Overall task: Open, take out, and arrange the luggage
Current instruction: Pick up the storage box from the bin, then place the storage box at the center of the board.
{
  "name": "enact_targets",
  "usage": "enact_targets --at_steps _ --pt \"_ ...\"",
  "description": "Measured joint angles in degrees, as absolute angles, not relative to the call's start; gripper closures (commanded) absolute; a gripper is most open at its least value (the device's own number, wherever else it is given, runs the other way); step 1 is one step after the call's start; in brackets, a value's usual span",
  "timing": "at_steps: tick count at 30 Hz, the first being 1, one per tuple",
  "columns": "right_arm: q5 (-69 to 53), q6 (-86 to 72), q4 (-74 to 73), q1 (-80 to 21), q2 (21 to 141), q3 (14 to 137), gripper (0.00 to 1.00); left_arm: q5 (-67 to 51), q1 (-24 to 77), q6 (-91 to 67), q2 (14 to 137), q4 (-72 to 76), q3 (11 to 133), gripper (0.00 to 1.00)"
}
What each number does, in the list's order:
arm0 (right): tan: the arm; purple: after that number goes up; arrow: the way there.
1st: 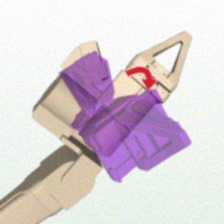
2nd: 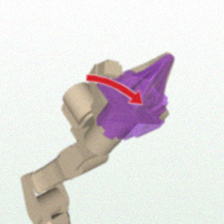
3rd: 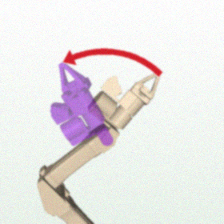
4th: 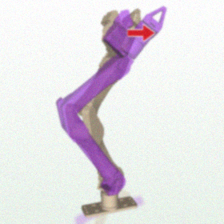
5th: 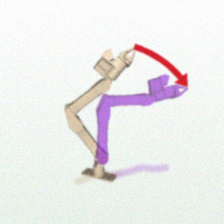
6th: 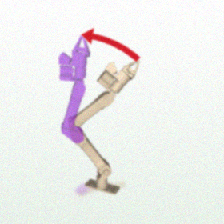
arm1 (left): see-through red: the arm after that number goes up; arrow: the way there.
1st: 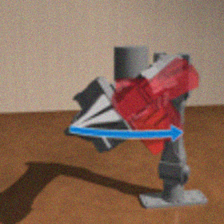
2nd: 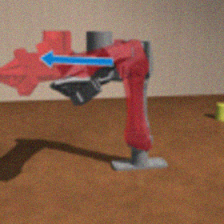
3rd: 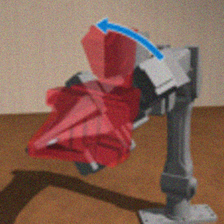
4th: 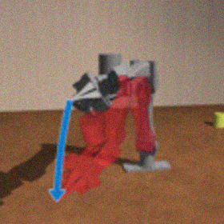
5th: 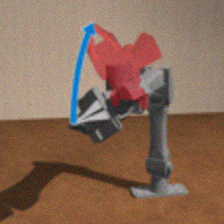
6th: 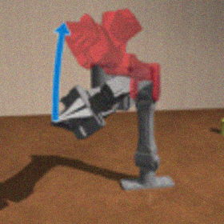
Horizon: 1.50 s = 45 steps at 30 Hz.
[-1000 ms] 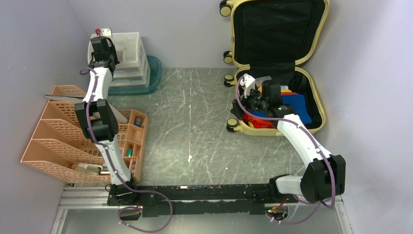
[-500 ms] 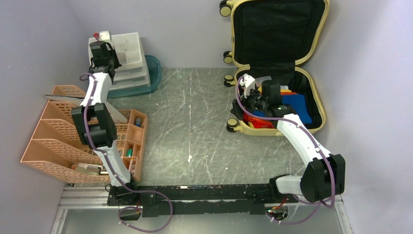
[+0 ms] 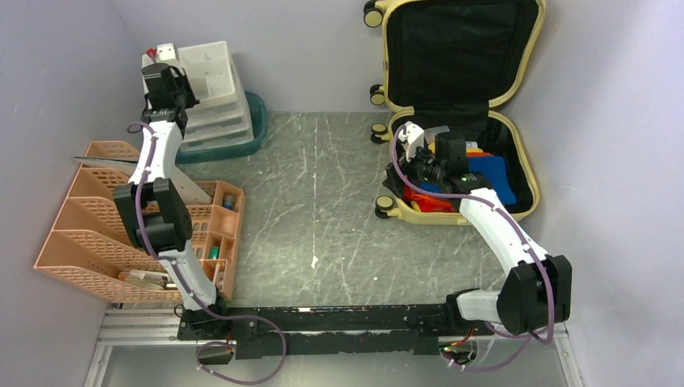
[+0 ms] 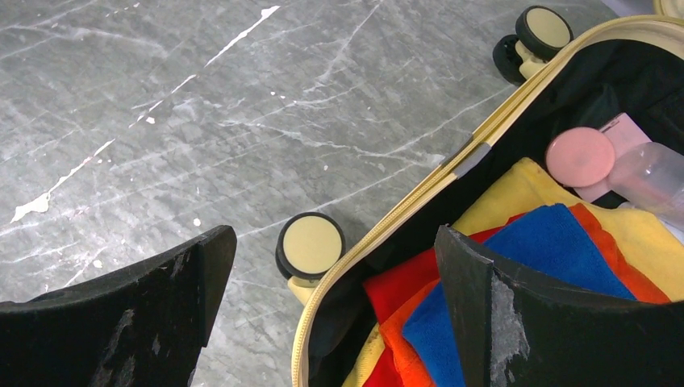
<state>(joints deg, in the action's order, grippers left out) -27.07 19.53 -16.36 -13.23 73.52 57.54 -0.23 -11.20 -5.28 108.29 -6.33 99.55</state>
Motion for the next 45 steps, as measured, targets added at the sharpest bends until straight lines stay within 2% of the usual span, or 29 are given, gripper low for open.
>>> enact_targets --at_steps 15,24,32,45 --pt "-25.8 19.5 -16.2 -13.2 73.5 57.5 0.00 -4.4 -8.3 -5.6 99.5 -3.9 97.7 0.95" --pt "-23.3 18.8 -14.7 -11.9 72.9 57.0 0.00 -9.9 1.6 -5.1 90.5 -5.8 96.1 0.95" --pt "-18.1 15.6 -11.5 -7.6 70.4 55.5 0.00 -13.2 11.9 -4.1 88.9 -14.6 96.9 0.95" --pt "-12.4 11.6 -7.0 -2.5 65.9 53.9 0.00 -12.1 23.1 -3.4 85.5 -20.7 86.7 0.95"
